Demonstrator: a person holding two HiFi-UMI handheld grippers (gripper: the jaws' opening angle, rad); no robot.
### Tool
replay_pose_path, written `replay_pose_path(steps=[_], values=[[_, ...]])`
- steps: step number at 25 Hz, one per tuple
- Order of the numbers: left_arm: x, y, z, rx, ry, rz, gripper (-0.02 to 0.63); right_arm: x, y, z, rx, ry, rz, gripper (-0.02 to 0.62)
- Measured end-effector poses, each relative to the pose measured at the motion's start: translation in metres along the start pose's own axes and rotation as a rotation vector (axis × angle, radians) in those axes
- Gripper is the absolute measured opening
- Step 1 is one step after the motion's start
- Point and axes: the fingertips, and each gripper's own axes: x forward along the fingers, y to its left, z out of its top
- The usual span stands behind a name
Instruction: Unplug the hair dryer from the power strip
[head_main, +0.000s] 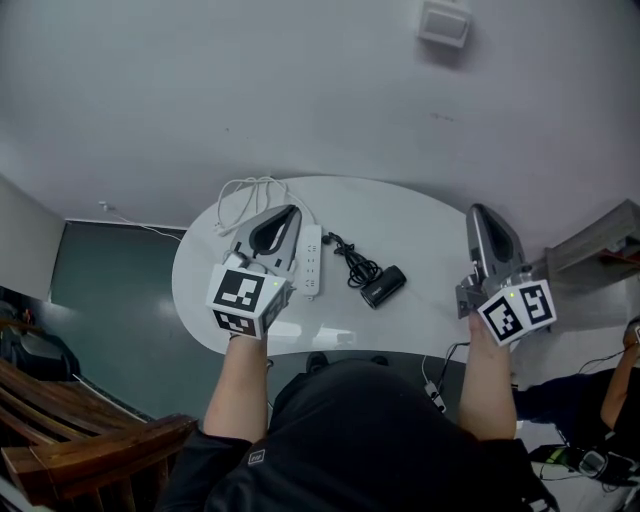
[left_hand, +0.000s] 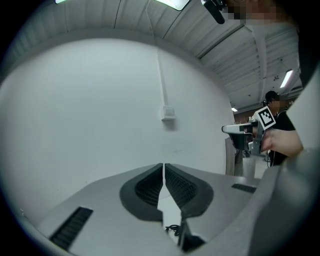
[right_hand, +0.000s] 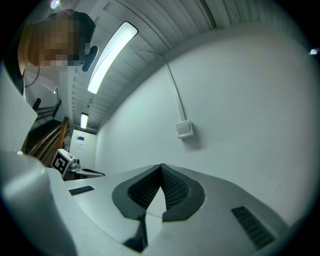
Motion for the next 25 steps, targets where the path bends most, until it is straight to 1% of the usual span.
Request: replay_pose_path(steps=[12, 25], values=[[0.004, -0.01, 0.006, 0.004, -0.01, -0.034, 0.023, 0.001, 0.014, -0.005, 0.007, 0.024, 0.028, 0.034], [-0.007, -0.002, 0.001, -0.005, -0.008, -0.023, 0.025, 0.007, 0.021, -0.011, 0.028, 0.033, 0.035, 0.034]])
